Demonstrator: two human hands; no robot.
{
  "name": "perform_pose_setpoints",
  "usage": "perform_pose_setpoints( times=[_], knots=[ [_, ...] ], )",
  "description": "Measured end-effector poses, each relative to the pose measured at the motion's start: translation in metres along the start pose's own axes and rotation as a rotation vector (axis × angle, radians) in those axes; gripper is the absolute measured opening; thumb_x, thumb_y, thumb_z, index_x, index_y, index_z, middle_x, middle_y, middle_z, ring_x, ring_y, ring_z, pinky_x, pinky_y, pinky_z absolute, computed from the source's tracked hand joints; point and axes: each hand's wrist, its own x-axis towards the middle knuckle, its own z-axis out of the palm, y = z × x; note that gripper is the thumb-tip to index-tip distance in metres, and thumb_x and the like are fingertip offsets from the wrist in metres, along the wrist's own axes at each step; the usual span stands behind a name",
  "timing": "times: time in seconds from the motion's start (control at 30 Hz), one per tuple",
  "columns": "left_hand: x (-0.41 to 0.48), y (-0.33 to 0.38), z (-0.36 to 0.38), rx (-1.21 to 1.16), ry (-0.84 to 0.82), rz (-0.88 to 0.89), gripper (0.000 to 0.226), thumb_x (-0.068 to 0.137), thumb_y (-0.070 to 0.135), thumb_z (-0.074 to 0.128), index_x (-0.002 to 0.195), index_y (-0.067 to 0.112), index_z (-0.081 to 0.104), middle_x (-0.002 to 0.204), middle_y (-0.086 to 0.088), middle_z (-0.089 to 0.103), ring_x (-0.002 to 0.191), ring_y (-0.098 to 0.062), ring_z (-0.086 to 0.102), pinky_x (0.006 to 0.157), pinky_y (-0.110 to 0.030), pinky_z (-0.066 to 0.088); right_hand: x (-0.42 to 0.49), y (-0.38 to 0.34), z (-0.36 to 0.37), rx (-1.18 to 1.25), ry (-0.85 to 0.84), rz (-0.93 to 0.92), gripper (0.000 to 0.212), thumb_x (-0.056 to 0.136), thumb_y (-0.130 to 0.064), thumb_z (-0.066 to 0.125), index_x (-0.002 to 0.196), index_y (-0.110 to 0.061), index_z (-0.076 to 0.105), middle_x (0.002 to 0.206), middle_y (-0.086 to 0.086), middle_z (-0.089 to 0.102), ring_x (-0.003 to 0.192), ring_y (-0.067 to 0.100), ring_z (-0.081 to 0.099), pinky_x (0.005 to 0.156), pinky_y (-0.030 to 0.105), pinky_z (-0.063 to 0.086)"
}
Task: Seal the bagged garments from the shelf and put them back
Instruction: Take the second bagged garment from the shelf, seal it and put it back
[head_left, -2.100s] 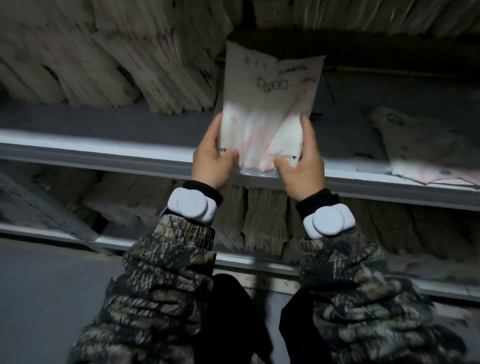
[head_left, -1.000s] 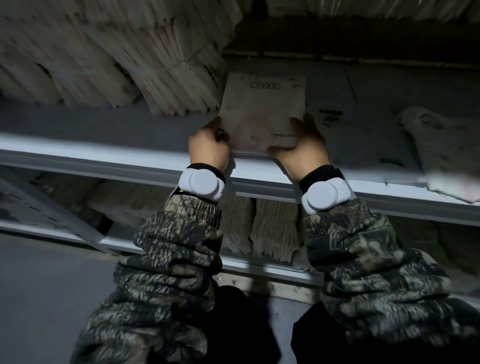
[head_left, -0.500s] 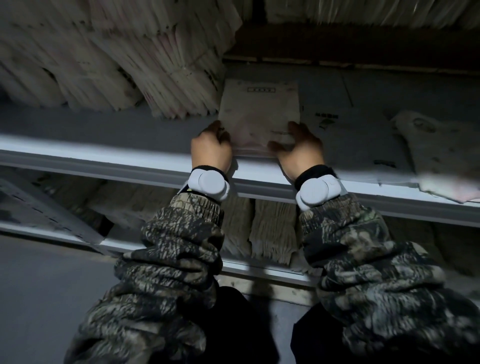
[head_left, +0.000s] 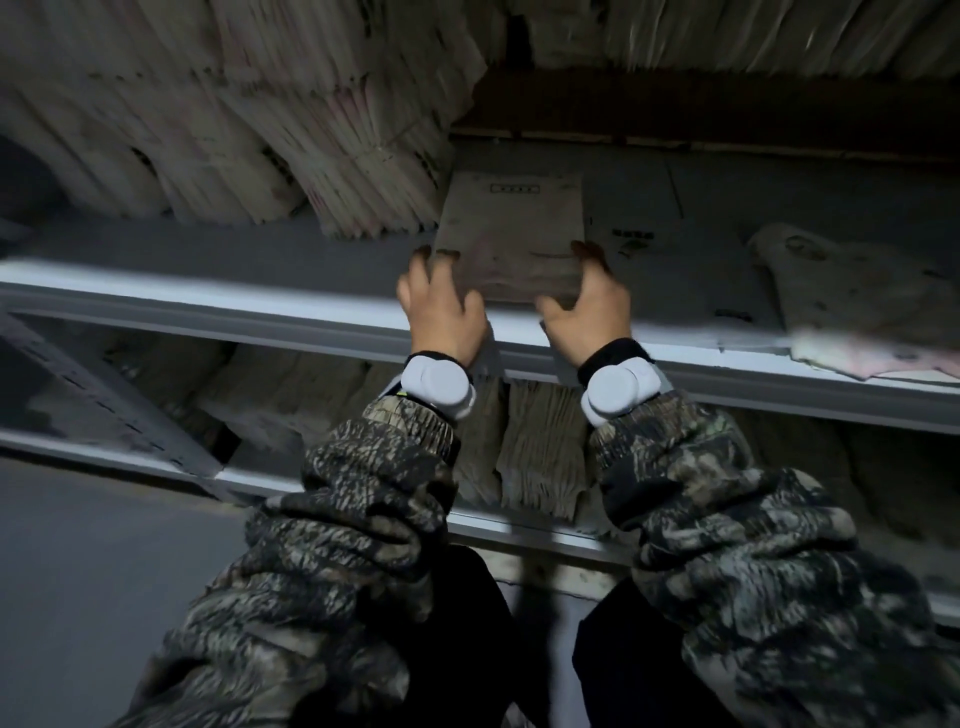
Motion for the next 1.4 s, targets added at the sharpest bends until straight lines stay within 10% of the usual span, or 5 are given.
perform_pose_setpoints(
  times=[0.73,1.13,1.4],
  knots=[
    [-0.102,0.110,0.045,-0.217,-0.109,0.360,0.027,0.076,0.010,0.057,0.100,0.011,0.068,0.107,-0.005,0.065,0.104,-0.025,0.057,0.090,-0.035,0.047,-0.071,0.058,-0.103,0.190,0.244,0.073,0.031,0.082,-0.016,0.065,0.113,-0.013,0.064,0.111,0.001,0.069,0.110,0.018,0.060,0.098,0.037,0.047],
    [-0.086,0.160,0.113,-0.119,-0.218,0.470,0.026,0.075,0.009,0.059,0.100,0.008,0.067,0.107,-0.009,0.064,0.103,-0.030,0.055,0.084,-0.015,0.029,-0.041,0.121,-0.148,-0.049,0.407,0.099,0.026,0.081,-0.017,0.061,0.106,-0.010,0.068,0.105,0.011,0.070,0.109,0.032,0.056,0.090,0.031,0.041],
    [-0.088,0.173,0.164,0.056,-0.288,0.472,0.036,0.086,0.034,0.051,0.118,0.020,0.059,0.127,-0.004,0.056,0.113,-0.029,0.050,0.085,-0.038,0.047,-0.015,0.177,-0.172,-0.206,0.449,0.200,0.049,0.078,-0.029,0.057,0.124,-0.012,0.058,0.124,0.018,0.061,0.124,0.036,0.046,0.103,0.044,0.040]
  ],
)
